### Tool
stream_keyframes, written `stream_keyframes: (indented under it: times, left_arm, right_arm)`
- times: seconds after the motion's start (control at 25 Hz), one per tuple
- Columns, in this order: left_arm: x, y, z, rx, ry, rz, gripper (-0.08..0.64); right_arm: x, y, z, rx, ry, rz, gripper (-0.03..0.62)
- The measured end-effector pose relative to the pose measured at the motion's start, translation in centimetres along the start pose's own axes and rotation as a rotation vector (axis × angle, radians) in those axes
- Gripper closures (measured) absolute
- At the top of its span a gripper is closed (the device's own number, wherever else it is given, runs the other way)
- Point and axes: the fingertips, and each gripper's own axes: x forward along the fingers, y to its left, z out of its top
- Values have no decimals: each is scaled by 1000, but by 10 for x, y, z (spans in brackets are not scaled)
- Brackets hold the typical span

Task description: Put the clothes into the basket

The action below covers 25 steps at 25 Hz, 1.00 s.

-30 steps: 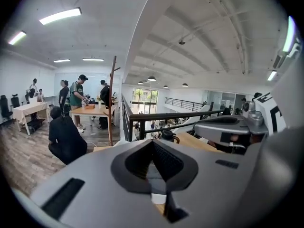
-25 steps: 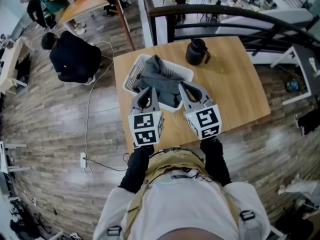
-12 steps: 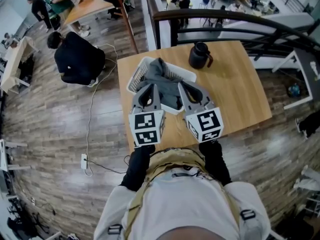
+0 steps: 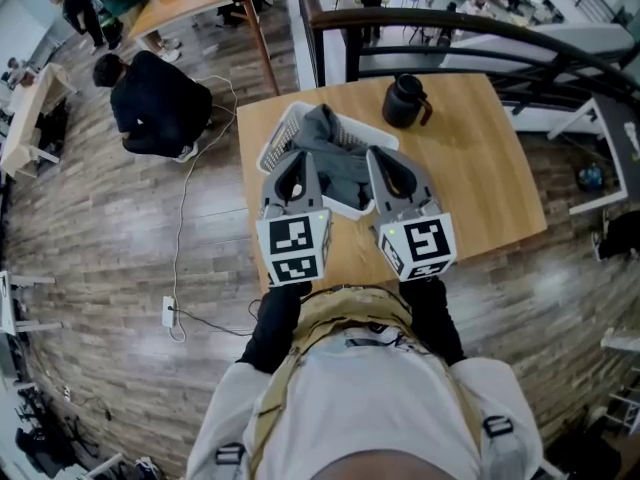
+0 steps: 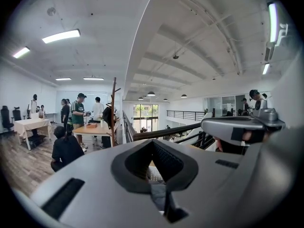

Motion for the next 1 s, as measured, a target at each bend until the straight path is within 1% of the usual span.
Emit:
stream_keyframes:
  times: [0.2, 0.4, 0.72, 1.0]
  left_arm:
    - [-2, 0, 1, -15, -22, -2, 561]
    - [-4, -1, 1, 6, -39, -4, 561]
    - [-4, -10, -3, 10, -32, -27, 561]
    - [-6, -13, -4, 12, -26, -29, 561]
  right_arm:
    - [1, 5, 0, -9, -6, 6, 572]
    - [-1, 9, -2, -19, -6, 8, 571]
    - [-5, 8, -2, -19, -8, 3, 572]
    - [-8, 10, 1, -22, -9, 8, 572]
